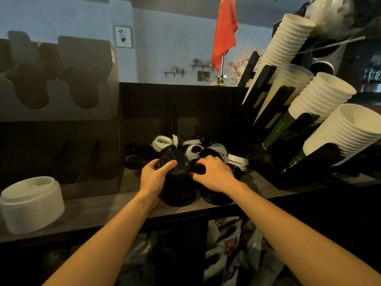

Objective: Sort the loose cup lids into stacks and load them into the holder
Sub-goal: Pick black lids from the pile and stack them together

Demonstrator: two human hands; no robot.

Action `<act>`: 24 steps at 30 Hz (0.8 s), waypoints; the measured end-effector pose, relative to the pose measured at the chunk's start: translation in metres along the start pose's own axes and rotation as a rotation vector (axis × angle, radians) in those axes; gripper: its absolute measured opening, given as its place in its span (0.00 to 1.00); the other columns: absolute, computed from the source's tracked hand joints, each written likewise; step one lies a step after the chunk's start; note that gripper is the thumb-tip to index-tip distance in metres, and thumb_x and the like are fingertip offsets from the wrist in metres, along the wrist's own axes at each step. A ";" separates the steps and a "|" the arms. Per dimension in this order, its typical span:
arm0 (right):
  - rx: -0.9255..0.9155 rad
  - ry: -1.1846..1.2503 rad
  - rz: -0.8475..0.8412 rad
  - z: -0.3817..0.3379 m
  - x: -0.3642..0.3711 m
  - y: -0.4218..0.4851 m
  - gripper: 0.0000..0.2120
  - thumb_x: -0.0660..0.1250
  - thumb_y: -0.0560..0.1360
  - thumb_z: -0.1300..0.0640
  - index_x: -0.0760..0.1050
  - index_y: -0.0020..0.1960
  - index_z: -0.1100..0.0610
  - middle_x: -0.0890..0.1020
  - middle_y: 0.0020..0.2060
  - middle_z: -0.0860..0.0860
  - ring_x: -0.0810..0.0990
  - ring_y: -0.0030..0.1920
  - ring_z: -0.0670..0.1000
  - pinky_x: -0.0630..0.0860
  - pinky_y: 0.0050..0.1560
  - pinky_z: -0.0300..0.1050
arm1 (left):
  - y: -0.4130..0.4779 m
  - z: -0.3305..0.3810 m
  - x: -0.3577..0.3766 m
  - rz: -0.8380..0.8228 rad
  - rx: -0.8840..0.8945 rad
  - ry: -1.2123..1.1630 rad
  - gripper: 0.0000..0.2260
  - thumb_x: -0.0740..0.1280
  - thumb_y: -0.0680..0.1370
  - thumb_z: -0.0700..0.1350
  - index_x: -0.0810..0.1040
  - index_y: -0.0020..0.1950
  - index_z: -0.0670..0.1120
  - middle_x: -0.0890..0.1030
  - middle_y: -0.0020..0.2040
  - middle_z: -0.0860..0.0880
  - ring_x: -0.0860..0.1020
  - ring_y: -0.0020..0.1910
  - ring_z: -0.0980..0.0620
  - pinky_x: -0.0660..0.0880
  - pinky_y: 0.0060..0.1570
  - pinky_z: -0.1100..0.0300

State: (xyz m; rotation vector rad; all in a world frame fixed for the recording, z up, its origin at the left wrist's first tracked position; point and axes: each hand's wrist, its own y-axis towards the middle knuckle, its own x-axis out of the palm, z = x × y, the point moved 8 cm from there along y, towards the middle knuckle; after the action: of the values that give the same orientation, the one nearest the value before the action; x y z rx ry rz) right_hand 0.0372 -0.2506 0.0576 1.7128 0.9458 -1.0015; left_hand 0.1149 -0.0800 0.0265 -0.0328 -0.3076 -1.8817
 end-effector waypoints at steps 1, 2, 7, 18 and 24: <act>-0.003 -0.036 -0.021 0.001 0.002 0.000 0.29 0.67 0.75 0.37 0.71 0.71 0.49 0.73 0.67 0.52 0.68 0.69 0.55 0.69 0.65 0.53 | 0.000 0.000 -0.001 0.003 0.000 -0.001 0.12 0.75 0.75 0.45 0.82 0.58 0.46 0.85 0.52 0.48 0.83 0.52 0.52 0.76 0.46 0.60; -0.008 -0.068 -0.040 0.002 0.003 0.000 0.28 0.67 0.75 0.38 0.71 0.71 0.49 0.73 0.67 0.51 0.69 0.69 0.55 0.69 0.65 0.53 | 0.000 0.000 -0.001 0.007 -0.002 -0.003 0.12 0.75 0.75 0.45 0.82 0.58 0.46 0.85 0.52 0.48 0.83 0.52 0.52 0.76 0.46 0.60; 0.016 0.217 0.204 0.007 -0.016 -0.003 0.13 0.61 0.82 0.47 0.77 0.62 0.49 0.82 0.52 0.48 0.80 0.53 0.51 0.79 0.51 0.53 | 0.004 -0.003 -0.006 0.061 0.005 0.005 0.14 0.76 0.74 0.46 0.81 0.58 0.47 0.85 0.52 0.49 0.83 0.52 0.51 0.79 0.49 0.57; 0.044 1.036 0.354 0.001 -0.026 -0.006 0.12 0.64 0.82 0.54 0.74 0.65 0.48 0.77 0.56 0.40 0.73 0.60 0.40 0.71 0.51 0.30 | 0.005 -0.003 -0.015 0.134 0.032 -0.058 0.10 0.76 0.75 0.45 0.79 0.53 0.49 0.84 0.51 0.48 0.83 0.52 0.50 0.80 0.50 0.56; 0.080 1.212 0.337 0.006 -0.020 -0.005 0.18 0.66 0.79 0.65 0.76 0.66 0.52 0.78 0.53 0.38 0.77 0.47 0.30 0.73 0.40 0.24 | 0.004 -0.004 -0.013 0.100 0.017 -0.053 0.13 0.76 0.74 0.46 0.80 0.56 0.49 0.84 0.54 0.48 0.82 0.54 0.49 0.80 0.56 0.50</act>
State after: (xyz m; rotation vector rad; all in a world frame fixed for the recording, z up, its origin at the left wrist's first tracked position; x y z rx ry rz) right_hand 0.0239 -0.2587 0.0730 2.4429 1.2457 0.3450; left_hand 0.1240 -0.0700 0.0209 -0.0858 -0.3522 -1.7805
